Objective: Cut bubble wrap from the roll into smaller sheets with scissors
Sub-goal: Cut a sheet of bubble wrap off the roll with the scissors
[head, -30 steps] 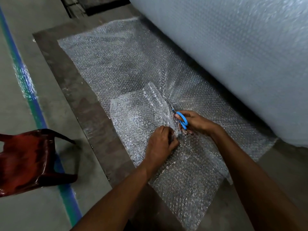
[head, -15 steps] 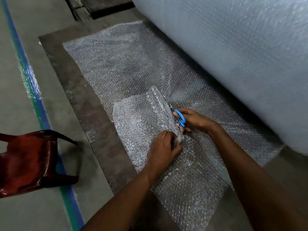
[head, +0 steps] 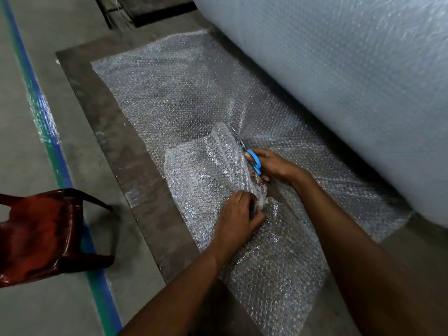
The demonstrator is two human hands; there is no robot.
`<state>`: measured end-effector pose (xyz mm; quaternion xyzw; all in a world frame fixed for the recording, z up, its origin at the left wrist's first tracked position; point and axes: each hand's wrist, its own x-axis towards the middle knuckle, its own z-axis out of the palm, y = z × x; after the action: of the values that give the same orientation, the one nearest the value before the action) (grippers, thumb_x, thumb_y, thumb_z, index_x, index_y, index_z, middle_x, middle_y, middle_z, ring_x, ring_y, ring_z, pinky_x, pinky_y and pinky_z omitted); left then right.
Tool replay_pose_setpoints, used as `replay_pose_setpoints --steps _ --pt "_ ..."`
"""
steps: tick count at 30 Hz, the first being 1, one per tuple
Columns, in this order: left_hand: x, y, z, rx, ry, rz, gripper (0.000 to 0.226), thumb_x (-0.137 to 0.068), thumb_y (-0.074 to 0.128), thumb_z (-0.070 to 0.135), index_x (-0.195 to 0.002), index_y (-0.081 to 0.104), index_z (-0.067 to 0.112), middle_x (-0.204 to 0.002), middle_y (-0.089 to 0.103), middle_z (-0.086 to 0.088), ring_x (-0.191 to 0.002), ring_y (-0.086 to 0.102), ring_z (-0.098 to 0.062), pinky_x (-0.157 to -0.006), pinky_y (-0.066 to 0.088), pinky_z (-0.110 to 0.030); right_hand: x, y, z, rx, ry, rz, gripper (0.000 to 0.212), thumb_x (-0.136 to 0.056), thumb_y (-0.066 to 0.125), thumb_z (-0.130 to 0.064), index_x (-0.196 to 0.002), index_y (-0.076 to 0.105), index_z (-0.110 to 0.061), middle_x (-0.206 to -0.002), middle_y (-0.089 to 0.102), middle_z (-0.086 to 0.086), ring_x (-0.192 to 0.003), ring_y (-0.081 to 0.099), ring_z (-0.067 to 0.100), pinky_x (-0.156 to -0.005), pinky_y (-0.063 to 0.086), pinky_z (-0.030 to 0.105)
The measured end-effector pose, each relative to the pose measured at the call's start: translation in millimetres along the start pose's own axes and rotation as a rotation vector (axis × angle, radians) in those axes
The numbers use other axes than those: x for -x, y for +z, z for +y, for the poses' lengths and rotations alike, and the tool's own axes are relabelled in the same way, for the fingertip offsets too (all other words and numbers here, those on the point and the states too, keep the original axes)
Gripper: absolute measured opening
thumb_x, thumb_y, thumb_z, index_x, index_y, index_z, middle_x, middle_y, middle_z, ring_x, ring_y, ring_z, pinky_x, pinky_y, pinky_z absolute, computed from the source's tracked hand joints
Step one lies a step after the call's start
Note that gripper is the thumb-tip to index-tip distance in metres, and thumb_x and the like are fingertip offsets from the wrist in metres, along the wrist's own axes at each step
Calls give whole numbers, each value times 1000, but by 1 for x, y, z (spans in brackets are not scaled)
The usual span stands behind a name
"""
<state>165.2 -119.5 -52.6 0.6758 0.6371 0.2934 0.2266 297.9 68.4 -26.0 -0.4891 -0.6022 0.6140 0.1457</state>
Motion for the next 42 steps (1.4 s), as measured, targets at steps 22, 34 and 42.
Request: replay_pose_setpoints --steps 22,34,42 --pt "-69 -78 -41 50 -176 296 63 -102 64 31 -155 34 17 -151 38 -8 -131 43 -11 -111 50 -42 16 -11 -7 285 -53 70 42 -96 67 -64 -128 71 -38 -125 73 -9 -109 68 13 -93 52 37" --pt "-162 -144 -138 -228 108 -142 25 -98 75 44 -105 70 20 -95 72 1 -87 69 -19 -85 56 -43 18 8 -24 213 11 273 42 -96 74 -55 -133 71 -35 -124 75 -11 -111 70 6 -100 55 31" --pt "-209 -205 -149 354 40 -362 42 -98 73 56 -111 81 18 -85 79 -4 -67 64 -8 -63 49 -27 27 22 -10 57 13 355 41 -94 80 -8 -131 64 -17 -120 71 -3 -105 71 3 -100 56 27"
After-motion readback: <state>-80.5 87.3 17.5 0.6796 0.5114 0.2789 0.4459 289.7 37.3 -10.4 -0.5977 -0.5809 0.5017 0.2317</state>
